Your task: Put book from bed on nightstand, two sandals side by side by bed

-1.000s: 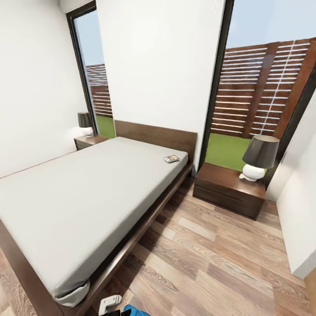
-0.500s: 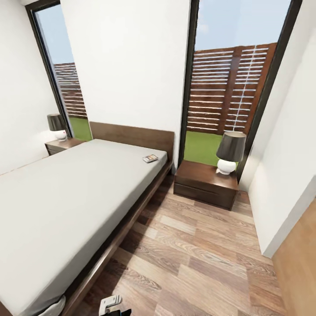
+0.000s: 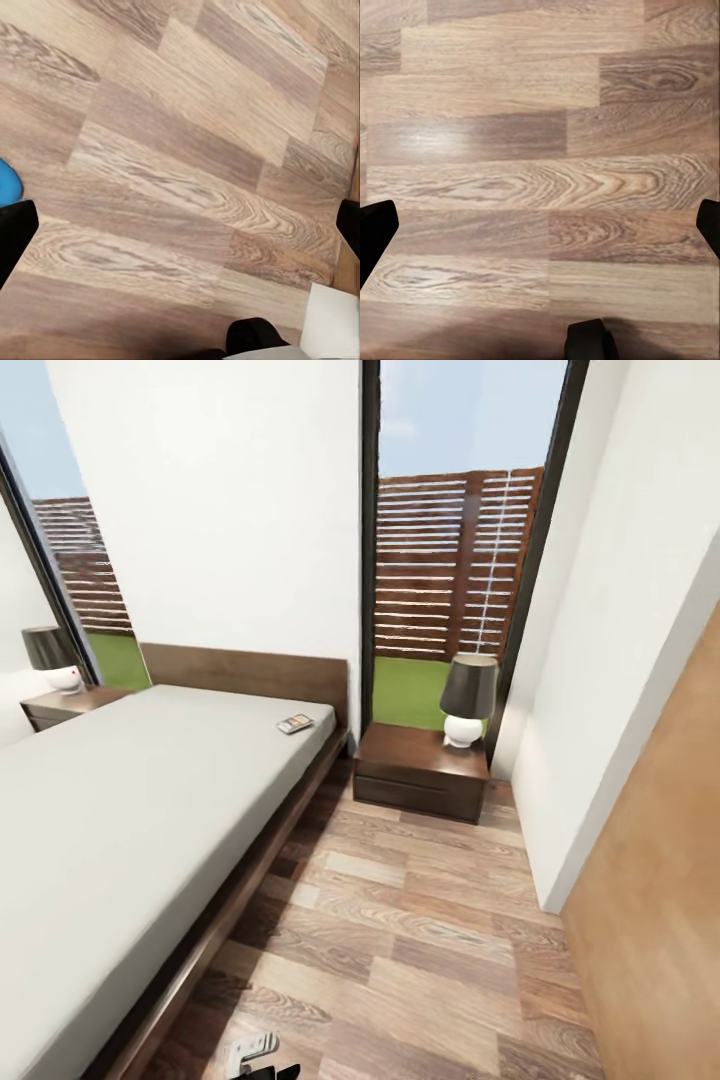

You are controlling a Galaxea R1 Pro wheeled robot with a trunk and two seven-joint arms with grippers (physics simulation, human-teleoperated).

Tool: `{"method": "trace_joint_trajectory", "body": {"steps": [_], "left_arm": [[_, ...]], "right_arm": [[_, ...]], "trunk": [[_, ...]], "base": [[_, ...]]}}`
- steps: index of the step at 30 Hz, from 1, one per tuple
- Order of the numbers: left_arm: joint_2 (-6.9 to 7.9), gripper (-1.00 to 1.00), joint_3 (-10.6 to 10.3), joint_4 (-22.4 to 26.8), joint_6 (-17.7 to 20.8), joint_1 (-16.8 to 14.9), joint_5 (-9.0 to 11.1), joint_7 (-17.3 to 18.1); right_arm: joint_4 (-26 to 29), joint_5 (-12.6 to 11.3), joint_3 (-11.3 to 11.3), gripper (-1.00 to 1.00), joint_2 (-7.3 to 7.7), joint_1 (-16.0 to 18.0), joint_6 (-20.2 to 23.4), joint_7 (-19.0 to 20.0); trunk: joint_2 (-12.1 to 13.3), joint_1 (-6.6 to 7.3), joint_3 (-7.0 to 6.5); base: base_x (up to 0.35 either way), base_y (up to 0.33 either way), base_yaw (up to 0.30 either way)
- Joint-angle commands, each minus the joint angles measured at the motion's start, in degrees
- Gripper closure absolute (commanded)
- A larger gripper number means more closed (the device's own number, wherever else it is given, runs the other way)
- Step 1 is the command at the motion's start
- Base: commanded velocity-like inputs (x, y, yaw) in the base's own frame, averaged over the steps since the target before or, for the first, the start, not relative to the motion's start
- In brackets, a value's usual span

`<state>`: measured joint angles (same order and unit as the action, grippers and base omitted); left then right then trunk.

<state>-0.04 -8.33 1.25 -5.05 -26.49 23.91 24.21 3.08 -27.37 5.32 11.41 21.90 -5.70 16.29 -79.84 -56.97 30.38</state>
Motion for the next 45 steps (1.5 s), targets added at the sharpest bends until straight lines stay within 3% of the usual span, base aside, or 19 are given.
{"method": "trace_joint_trajectory", "body": {"steps": [1,27,42,45], "left_arm": [[-0.02,-1.00,-0.48,-0.11,-0.31,-0.05,0.44,0.13],[0.03,-1.00,-0.46,-0.11,-0.31,-0.05,0.47,0.13],[0.04,-1.00,-0.46,-0.11,-0.41,-0.05,0.48,0.09],[0.04,-1.00,-0.46,-0.17,-2.44,-0.05,0.45,-0.75]], "right_arm": [[-0.09,-0.58,0.48,-1.00,0.02,0.04,-0.19,0.23],[-0.09,-0.58,0.48,-1.00,0.00,0.04,-0.19,0.23],[-0.09,-0.32,0.54,-1.00,-0.06,0.01,-0.19,0.23],[-0.09,-0.32,0.58,-1.00,-0.07,0.02,-0.19,0.23]], "trunk": [[-0.03,0.00,0.05],[-0.03,0.00,0.05],[-0.03,0.00,0.05],[-0.03,0.00,0.05]], "base": [[0.000,-0.185,-0.300],[0.000,-0.015,-0.295],[0.000,0.000,-0.019],[0.000,0.000,0.000]]}}
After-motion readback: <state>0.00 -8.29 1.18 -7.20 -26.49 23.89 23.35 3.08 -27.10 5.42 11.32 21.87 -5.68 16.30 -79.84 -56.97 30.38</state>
